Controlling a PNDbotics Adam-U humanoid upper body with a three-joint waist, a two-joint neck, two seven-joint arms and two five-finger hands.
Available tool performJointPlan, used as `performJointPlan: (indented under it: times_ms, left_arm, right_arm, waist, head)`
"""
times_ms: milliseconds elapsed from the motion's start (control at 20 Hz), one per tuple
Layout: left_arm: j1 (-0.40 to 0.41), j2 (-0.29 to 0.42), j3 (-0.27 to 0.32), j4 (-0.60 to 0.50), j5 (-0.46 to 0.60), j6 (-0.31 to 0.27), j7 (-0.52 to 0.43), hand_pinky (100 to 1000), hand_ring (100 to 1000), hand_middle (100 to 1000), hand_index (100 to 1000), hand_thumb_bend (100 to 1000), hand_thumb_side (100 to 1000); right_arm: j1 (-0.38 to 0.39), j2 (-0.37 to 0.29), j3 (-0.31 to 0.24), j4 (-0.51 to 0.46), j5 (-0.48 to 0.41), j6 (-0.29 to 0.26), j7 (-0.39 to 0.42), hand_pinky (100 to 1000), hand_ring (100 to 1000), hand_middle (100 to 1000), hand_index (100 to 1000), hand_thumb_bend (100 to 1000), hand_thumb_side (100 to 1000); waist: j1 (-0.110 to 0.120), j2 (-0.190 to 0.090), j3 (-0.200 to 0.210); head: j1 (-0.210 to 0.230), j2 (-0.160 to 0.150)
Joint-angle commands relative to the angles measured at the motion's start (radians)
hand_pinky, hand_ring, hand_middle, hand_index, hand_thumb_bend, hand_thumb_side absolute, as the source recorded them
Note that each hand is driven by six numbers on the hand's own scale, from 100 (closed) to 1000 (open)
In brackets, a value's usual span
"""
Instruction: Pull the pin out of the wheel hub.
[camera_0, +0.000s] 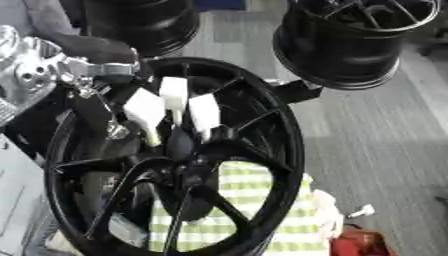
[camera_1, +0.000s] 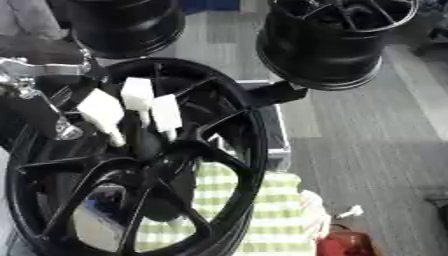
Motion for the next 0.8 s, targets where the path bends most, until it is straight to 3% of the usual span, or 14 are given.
performJointPlan:
  times_ms: [50,200,450,800]
  left_arm:
    - [0.009,0.068,0.116,-0.035,0.003,0.02,0.031,636,508,352,475,101,100]
    - [0.041,0.102,0.236,-0.013,0.029,0.044,0.112,642,505,351,477,100,100]
    - [0.081,0.16,0.4,0.144,0.061,0.059,0.254,646,502,352,480,100,100]
    - [0.103,0.195,0.544,0.465,-0.017,0.037,0.42,646,497,361,483,100,100]
  right_arm:
    - [-0.006,-0.037,-0.018,-0.008,-0.004,0.001,-0.005,820,796,752,791,100,661]
    - [-0.001,-0.039,-0.022,-0.009,-0.003,0.001,-0.008,820,796,752,791,100,661]
    - [0.009,-0.043,-0.027,-0.011,-0.003,0.0,-0.01,821,796,752,792,100,660]
    - [0.017,-0.047,-0.032,-0.012,-0.001,0.0,-0.013,822,796,753,792,100,659]
  waist:
    - [-0.004,-0.016,0.003]
    - [-0.006,-0.014,0.01]
    - [-0.008,-0.011,0.021]
    - [-0.012,-0.011,0.031]
  head:
    - [-0.008,0.005]
    - [-0.017,0.005]
    - [-0.025,0.005]
    - [-0.031,0.005]
